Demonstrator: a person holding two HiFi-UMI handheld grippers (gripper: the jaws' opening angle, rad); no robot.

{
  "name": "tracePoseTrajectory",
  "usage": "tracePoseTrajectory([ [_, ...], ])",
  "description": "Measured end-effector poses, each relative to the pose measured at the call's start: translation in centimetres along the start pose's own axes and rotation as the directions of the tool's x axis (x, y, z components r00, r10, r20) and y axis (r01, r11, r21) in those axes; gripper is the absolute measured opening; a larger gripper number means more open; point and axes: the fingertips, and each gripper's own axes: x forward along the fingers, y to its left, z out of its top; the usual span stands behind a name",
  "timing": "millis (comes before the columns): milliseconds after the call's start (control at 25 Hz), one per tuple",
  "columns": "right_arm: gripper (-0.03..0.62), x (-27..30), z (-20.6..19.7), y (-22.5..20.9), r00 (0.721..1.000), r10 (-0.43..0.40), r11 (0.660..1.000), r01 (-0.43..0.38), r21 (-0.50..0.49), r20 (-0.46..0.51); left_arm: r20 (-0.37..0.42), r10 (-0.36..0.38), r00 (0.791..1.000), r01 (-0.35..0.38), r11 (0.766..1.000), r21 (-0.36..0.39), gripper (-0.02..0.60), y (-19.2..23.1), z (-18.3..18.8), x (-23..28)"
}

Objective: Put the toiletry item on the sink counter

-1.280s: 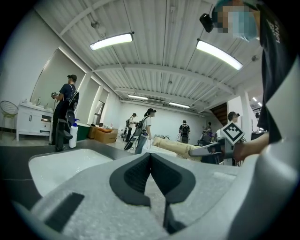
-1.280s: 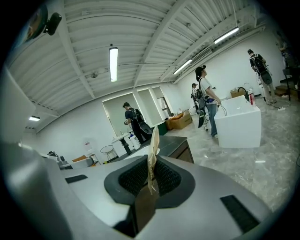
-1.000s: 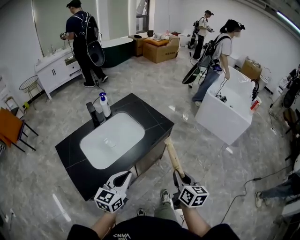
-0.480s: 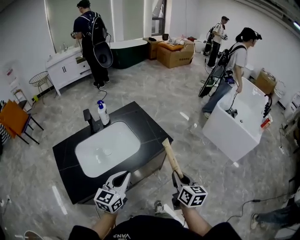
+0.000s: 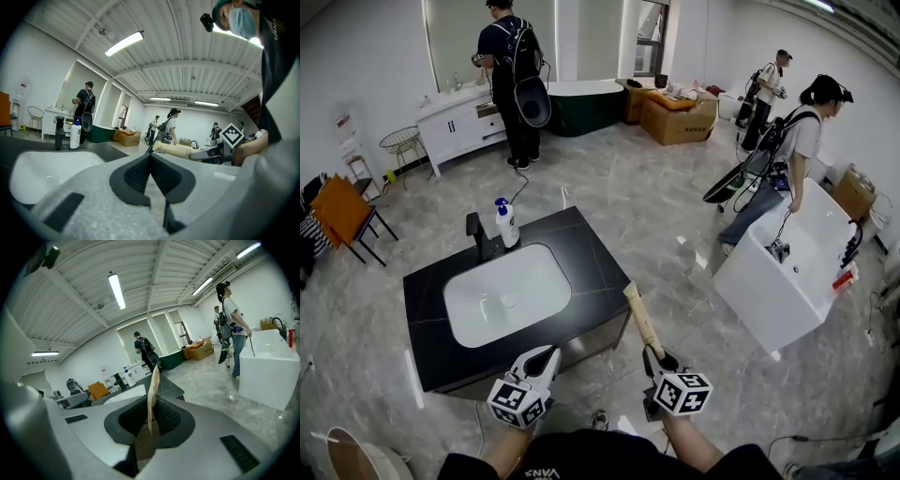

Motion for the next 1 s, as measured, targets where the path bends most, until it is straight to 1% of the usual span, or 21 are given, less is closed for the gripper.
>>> tracePoseTrajectory([
  [160,0.038,1.2,0.3,-1.3,1.000,0.021,1.000,-0.021,0.001,-0.020,-0.011,0.041,0.999,-0.041,0.999,-0.005,0.008,0.1,-0.3,0.7],
  [400,0.038,4.7,0.5,-1.9,0.998,0.035,0.999,-0.036,-0.012,-0.060,-0.006,0.088,0.996,-0.088,0.996,-0.023,0.008,2.6,-0.2,1.8],
  [560,0.038,7.7,1.4,-1.9,0.997,0.039,0.999,-0.041,-0.026,-0.067,-0.006,0.095,0.995,-0.095,0.995,-0.018,0.008,5.0,0.6,3.3],
  [840,0.038,13.3,2.9,-1.9,0.996,0.023,0.997,-0.029,-0.071,-0.090,0.004,0.098,0.995,-0.098,0.995,-0.003,0.008,9.8,2.7,6.1],
  [1000,0.038,16.8,3.4,-1.5,0.994,0.026,0.996,-0.035,-0.087,-0.107,0.001,0.102,0.995,-0.102,0.995,0.006,0.008,12.7,3.2,7.7],
])
